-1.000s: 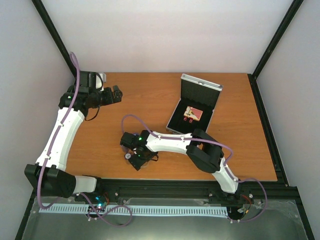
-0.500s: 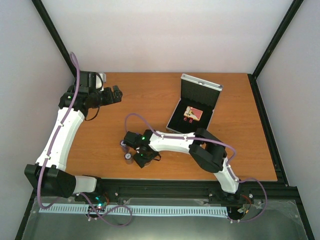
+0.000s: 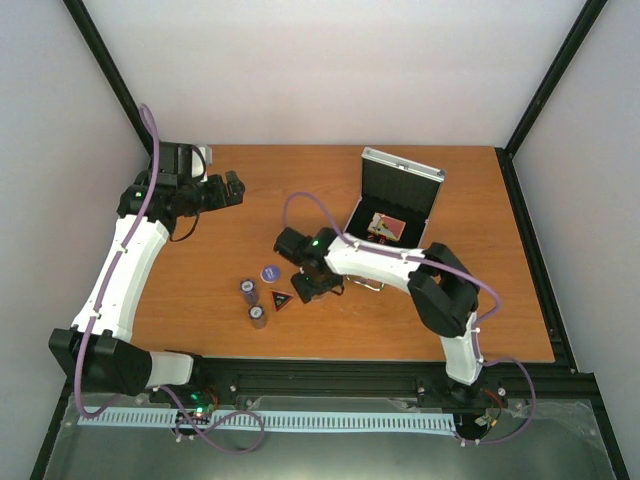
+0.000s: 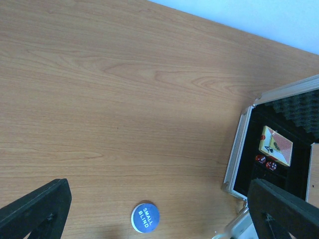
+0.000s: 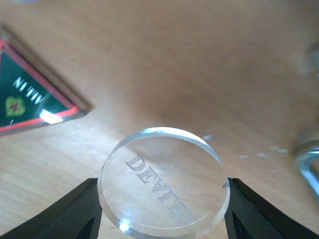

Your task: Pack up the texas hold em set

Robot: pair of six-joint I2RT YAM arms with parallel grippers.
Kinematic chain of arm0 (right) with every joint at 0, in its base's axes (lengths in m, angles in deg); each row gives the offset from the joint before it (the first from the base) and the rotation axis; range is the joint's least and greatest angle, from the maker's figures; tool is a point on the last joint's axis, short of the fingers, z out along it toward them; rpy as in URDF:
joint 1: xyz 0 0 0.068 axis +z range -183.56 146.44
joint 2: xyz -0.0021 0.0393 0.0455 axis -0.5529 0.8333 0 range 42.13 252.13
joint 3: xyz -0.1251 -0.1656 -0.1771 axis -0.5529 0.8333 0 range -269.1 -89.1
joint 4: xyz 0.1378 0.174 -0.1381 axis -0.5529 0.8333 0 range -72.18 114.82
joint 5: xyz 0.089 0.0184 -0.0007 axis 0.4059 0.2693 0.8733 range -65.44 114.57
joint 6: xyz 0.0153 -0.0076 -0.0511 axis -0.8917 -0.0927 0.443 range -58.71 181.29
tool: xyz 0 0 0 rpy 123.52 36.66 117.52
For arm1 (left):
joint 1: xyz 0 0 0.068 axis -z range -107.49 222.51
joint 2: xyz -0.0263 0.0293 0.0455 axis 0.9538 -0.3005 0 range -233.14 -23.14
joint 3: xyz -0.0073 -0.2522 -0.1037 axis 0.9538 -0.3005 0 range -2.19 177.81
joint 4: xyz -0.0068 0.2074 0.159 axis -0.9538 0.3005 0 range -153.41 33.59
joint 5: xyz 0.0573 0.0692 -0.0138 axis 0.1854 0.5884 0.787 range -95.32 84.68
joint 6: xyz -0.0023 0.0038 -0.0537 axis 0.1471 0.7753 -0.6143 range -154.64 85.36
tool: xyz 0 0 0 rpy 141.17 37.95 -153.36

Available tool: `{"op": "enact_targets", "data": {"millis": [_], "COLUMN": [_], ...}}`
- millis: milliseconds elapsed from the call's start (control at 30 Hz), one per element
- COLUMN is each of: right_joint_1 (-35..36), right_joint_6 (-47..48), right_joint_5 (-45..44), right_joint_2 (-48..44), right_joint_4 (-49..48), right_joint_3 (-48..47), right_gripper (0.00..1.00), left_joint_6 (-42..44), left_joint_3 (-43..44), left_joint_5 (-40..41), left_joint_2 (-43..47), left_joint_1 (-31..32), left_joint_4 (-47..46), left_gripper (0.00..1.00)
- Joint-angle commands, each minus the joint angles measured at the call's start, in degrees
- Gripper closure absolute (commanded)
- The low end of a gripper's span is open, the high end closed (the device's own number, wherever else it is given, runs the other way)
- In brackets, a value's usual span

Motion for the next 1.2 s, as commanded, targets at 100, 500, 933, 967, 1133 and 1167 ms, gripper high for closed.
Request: {"op": "enact_targets", "data": {"millis": [100, 500, 933, 967, 1133, 1167], "right_joint_1": [-8.85, -17.94, -23.51, -23.48, -23.44, -23.43], "right_joint_6": [0.24, 2.07, 3.02, 2.82, 1.04, 1.03], "right_joint_5": [-6.39, -13.79, -14.78, -14.63, -12.86, -12.32], "right_joint_2": [-4.63, -4.89, -5.45, -5.43, -7.08, -7.11], "right_joint_4": [1.44, -2.81, -7.39, -7.46, -8.52, -8.9], "right_joint_3": [-1.14, 0.58, 5.89, 6.36, 9.66, 10.23], "right_gripper": [0.59, 0.6, 0.6, 0.61, 0.62, 0.62], "left_joint_6": [0.59, 0.46, 0.52, 0.38, 0.24, 0.26], "left_joint_3": [0.51, -0.68, -1.34, -1.36, -1.71, -1.76], "left_joint_5": [0.29, 0.32, 1.56, 1.45, 1.41, 1.52], "left_joint_2": [0.91, 1.03, -0.49, -0.62, -0.78, -0.83], "left_joint_1": [-0.32, -0.36, -0.32, -0.32, -0.32, -0.32], "left_joint_4": [0.09, -0.06, -0.56, -0.69, -0.88, -0.86], "left_gripper": [0.0, 0.0, 0.0, 0.0, 0.0, 0.0]}}
